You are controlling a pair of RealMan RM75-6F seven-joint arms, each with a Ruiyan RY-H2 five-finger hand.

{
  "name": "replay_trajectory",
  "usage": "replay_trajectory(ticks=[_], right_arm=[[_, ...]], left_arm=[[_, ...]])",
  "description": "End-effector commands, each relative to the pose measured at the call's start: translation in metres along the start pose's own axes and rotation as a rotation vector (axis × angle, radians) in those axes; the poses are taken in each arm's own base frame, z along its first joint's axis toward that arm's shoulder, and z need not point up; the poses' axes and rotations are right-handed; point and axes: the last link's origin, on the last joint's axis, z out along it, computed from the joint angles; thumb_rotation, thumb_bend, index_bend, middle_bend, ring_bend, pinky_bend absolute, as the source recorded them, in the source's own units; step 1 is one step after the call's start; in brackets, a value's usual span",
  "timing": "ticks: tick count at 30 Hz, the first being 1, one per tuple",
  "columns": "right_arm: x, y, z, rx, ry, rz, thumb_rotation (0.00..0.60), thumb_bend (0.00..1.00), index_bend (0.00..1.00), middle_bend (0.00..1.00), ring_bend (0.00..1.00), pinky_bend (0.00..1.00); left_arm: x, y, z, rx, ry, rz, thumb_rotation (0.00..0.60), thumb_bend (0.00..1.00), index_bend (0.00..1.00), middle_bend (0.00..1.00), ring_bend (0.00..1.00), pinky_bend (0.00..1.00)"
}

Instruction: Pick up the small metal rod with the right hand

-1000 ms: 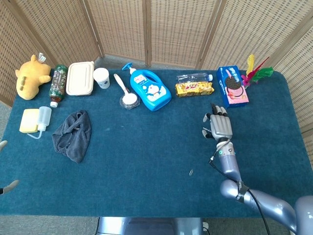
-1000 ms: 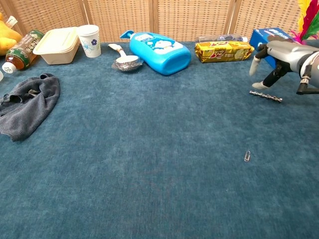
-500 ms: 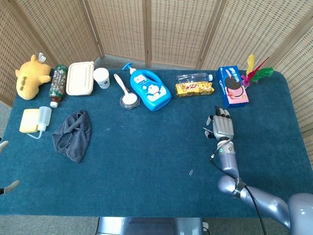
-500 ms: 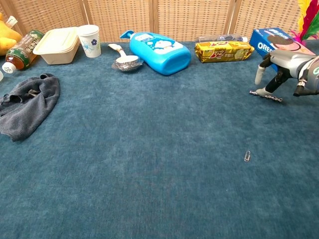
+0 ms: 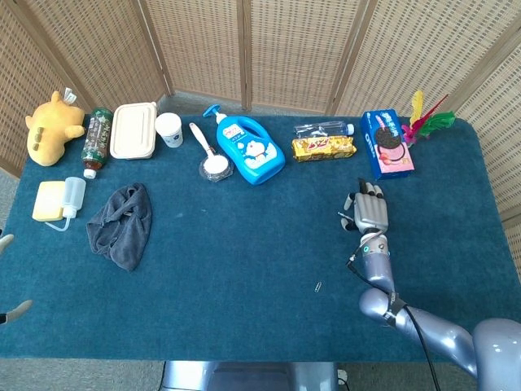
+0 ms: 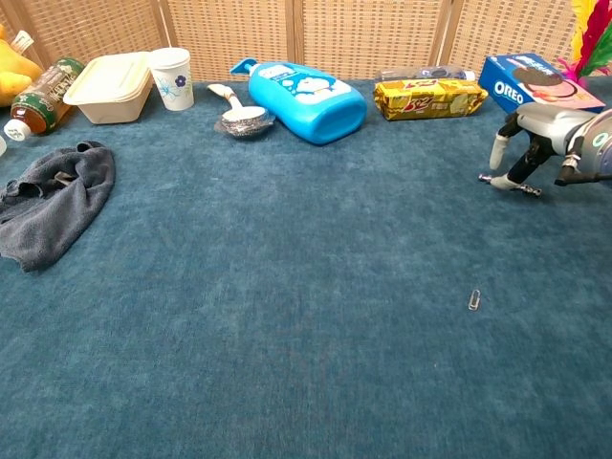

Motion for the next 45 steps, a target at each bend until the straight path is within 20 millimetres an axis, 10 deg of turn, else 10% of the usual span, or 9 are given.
replay_trajectory(ticks=[1,45], right_arm=[[-0.0004,-0.0007,-0.0001,0.0,-0.003,0.0,0.6,0.33,0.47,0.0,0.0,0.0],[-0.0067,-0.0063,0.0027,-0.02,-0.019,-0.005,0.6,0.34,0.53,0.0,0.0,0.0]], left_arm=[[0.0,0.0,0.0,-0.001,0.001,0.0,0.6,0.21,0.0,0.0,0.0,0.0],[-0.0001,-0.0007,-0.0017,-0.003,-0.01,-0.009,0.6,0.21,0.0,0.0,0.0,0.0]])
